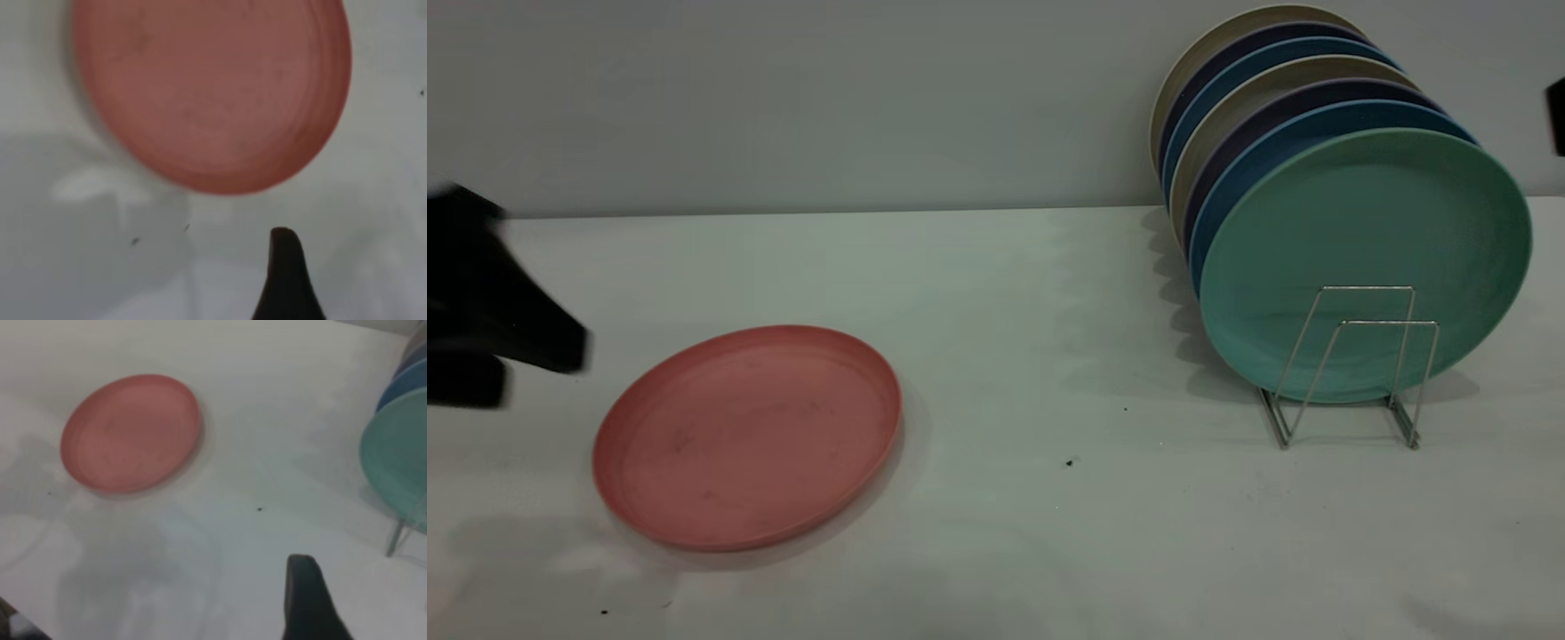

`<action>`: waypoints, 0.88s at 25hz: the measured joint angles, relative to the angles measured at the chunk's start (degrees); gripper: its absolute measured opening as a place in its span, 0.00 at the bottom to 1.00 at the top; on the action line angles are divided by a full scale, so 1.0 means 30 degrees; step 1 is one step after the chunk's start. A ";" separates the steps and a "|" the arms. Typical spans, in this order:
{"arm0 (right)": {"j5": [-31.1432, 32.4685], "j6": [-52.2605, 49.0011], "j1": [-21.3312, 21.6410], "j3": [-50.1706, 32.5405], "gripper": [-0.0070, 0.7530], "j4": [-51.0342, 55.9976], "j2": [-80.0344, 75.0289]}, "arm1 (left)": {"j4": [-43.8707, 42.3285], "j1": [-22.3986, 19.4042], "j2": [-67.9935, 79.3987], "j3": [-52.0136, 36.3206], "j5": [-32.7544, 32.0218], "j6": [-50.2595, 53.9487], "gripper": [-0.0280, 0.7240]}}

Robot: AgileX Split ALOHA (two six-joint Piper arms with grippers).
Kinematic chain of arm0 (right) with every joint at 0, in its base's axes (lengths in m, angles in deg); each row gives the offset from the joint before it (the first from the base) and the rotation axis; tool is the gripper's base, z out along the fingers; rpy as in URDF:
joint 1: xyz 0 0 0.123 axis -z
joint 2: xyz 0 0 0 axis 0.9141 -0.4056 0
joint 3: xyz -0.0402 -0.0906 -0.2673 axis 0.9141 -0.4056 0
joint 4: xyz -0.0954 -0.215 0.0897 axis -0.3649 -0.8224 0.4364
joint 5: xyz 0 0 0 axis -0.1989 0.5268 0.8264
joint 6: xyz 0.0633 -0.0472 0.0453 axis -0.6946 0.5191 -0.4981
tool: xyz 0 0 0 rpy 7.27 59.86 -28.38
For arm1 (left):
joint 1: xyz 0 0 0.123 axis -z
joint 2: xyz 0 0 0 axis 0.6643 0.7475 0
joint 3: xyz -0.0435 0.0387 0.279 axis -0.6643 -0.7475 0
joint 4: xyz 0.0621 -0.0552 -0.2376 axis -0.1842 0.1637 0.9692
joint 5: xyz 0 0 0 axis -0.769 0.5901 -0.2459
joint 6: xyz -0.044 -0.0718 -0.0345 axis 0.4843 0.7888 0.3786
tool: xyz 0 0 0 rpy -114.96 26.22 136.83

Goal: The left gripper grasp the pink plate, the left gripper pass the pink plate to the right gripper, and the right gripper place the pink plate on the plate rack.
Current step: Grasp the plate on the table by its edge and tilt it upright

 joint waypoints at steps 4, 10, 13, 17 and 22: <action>-0.0188 0.1033 0.0000 0.0000 0.59 0.1062 -0.0892 | 0.4467 -0.1056 0.3343 0.0869 -0.0546 -0.4282 0.78; -0.0396 0.1281 0.0000 0.0000 0.59 0.1253 -0.1008 | 0.5945 -0.3411 0.6141 0.1096 -0.0581 -0.6023 0.78; -0.0722 0.1298 0.0000 0.0000 0.59 0.1253 -0.1030 | 0.7148 -0.4155 0.7344 0.1096 -0.0637 -0.7150 0.78; -0.0906 0.1301 0.0000 0.0000 0.59 0.1395 -0.1048 | 1.0025 -0.4462 0.8838 0.1193 -0.1115 -0.9938 0.78; -0.1094 0.1301 0.0000 0.0000 0.59 0.1783 -0.1067 | 1.2442 -0.4462 1.0682 0.1889 -0.1613 -1.2055 0.78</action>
